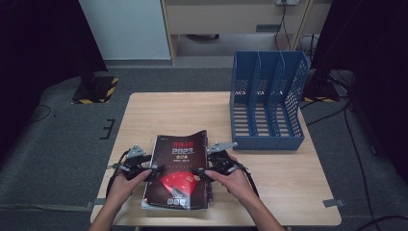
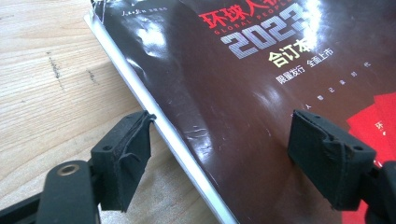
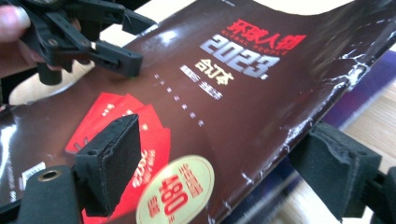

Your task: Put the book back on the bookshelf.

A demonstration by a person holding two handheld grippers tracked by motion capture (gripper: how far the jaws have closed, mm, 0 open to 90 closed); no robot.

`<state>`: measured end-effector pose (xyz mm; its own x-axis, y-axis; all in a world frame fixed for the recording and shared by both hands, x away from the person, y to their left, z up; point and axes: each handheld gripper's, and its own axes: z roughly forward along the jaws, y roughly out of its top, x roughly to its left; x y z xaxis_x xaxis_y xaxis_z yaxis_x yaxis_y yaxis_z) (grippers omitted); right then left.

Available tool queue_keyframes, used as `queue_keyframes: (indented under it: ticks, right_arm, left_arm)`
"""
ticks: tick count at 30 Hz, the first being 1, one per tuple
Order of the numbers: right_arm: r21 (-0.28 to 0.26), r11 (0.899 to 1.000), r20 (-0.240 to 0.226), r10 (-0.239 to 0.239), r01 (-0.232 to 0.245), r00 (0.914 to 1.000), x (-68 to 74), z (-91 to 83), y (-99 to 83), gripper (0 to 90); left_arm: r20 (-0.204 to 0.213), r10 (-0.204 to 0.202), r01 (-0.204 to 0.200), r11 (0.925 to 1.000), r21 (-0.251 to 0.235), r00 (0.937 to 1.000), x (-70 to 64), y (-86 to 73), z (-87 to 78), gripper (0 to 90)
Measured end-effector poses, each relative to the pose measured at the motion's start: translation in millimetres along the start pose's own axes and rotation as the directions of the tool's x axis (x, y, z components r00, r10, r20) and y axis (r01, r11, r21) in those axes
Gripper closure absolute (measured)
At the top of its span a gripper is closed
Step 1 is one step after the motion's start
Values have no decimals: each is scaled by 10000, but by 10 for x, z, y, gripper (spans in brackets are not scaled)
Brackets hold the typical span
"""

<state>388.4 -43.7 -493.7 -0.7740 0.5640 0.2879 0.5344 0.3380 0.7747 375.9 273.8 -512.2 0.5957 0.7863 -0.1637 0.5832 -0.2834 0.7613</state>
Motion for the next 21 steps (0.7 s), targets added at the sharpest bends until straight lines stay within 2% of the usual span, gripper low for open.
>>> queue_keyframes:
  ticks: [6,18,21]
  right_arm:
    - [372,9992,-110,131,-127,9999,2,121,121,191]
    - [707,9975,-3,96,-96,10000,13,266,384,244]
    - [867,9962,3,27,-27,10000,49,355,448,296]
  left_arm:
    - [-2,3,-3,10000,-20,10000,-2,-3,0,208]
    - [59,106,-106,9999,-16,9999,-12,-7,6,210]
    - [87,67,-67,10000,-45,9999,-10,-12,7,210]
